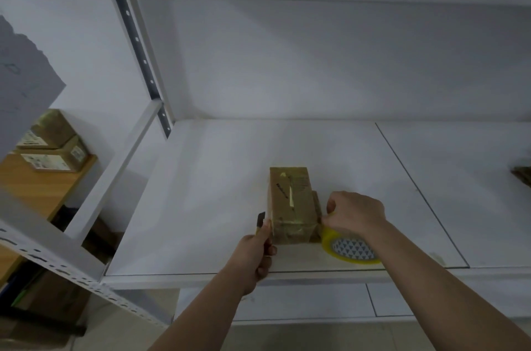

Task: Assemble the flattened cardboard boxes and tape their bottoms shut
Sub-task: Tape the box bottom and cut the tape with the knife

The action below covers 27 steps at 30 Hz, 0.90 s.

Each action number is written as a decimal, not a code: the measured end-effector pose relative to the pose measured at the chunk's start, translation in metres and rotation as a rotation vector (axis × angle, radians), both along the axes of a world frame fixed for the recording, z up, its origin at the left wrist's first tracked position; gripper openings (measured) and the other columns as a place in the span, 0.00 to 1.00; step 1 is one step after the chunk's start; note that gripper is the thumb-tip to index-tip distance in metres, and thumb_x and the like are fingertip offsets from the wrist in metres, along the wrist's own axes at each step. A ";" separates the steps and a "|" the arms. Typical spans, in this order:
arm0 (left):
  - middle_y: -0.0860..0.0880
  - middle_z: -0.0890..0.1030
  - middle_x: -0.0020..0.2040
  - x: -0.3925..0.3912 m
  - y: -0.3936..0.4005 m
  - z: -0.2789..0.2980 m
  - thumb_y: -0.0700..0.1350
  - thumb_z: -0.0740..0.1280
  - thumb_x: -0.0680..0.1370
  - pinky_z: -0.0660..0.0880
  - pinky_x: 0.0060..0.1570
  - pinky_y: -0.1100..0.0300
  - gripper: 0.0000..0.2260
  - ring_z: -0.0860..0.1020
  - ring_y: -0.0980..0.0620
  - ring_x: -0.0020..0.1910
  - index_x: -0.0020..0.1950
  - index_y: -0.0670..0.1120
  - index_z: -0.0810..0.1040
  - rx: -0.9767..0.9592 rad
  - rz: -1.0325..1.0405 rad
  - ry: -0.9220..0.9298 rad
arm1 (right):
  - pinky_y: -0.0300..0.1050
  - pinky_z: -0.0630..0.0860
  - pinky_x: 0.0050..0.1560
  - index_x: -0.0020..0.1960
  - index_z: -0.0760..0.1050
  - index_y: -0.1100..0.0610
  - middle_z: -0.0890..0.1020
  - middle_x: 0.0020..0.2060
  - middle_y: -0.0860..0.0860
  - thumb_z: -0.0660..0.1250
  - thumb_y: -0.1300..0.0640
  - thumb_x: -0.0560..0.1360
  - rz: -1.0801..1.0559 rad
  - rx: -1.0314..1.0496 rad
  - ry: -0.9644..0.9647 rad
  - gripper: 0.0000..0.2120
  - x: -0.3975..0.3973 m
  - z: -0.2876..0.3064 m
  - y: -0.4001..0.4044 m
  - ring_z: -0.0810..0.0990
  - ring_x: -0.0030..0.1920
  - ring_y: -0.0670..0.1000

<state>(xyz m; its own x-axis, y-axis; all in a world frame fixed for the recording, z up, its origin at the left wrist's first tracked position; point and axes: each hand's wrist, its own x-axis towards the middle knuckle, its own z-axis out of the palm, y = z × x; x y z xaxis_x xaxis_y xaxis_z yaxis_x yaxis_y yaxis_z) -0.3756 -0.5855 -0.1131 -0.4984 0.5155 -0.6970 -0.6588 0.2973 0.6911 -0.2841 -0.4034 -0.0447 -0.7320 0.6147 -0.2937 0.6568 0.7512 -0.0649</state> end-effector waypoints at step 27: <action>0.50 0.75 0.31 -0.015 0.067 0.060 0.51 0.53 0.84 0.69 0.29 0.67 0.20 0.70 0.59 0.24 0.40 0.44 0.77 0.042 -0.680 0.912 | 0.47 0.73 0.56 0.57 0.77 0.44 0.78 0.57 0.46 0.61 0.37 0.75 -0.050 -0.280 0.089 0.17 0.016 0.003 0.020 0.77 0.56 0.49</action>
<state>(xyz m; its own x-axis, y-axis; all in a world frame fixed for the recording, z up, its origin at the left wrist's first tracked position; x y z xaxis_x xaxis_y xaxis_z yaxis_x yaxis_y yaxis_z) -0.3907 -0.5183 -0.0529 -0.4192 0.8869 -0.1940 0.3830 0.3665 0.8479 -0.2677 -0.3833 -0.0420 -0.7331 0.5550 -0.3930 0.6753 0.6625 -0.3240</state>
